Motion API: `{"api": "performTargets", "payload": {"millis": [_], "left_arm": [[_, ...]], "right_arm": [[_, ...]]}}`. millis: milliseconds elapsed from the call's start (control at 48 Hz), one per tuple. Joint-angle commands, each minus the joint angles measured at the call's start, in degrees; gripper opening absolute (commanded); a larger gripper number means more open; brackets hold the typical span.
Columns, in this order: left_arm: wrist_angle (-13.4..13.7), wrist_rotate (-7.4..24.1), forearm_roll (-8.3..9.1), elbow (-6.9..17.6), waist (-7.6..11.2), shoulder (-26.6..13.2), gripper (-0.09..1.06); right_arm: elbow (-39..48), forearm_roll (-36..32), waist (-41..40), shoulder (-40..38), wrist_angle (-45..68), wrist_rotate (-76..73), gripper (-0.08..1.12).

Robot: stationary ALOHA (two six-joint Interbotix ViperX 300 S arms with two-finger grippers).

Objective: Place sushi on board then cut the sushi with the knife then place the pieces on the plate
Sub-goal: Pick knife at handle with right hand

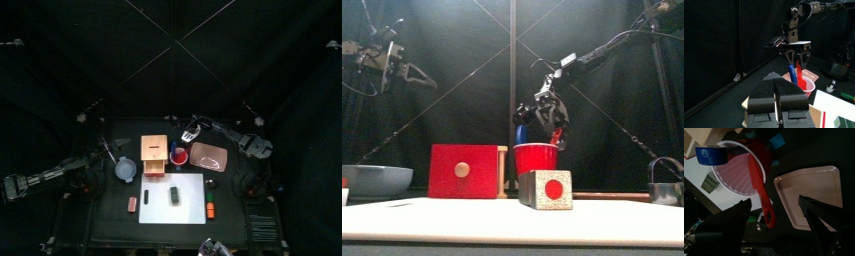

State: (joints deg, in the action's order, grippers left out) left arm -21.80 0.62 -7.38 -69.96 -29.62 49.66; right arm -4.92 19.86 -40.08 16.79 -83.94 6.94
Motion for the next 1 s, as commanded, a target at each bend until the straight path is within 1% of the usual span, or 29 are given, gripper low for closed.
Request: {"api": "performTargets", "payload": {"millis": [21,333,438,542,750,1000], "left_arm": [[-0.26,0.00,0.09,0.79,-0.26,-0.18,0.04],[0.00,0.00,0.00,0.70,-0.35,-0.18,0.04],[0.09,-0.09,0.00,0.44,-1.05,-0.18,0.04],[0.09,-0.09,-0.09,0.18,-1.76,-0.09,0.04],[0.09,-0.09,-0.79,-0.09,-2.37,0.26,0.04],[0.09,-0.09,-0.97,-0.26,-2.90,0.70,0.04]], "right_arm": [[-0.44,0.18,0.09,-1.23,-0.09,-0.18,0.98],[-0.35,0.35,0.18,-0.62,-0.09,-0.18,0.73],[-0.26,0.35,0.62,-1.23,-0.09,-0.35,0.66],[-0.26,0.53,1.41,-1.76,-0.26,-0.53,0.61],[-0.35,0.26,3.25,-2.46,-1.05,-2.29,0.59],[-1.41,-0.44,4.22,-3.78,-1.76,-3.34,0.58]]}}
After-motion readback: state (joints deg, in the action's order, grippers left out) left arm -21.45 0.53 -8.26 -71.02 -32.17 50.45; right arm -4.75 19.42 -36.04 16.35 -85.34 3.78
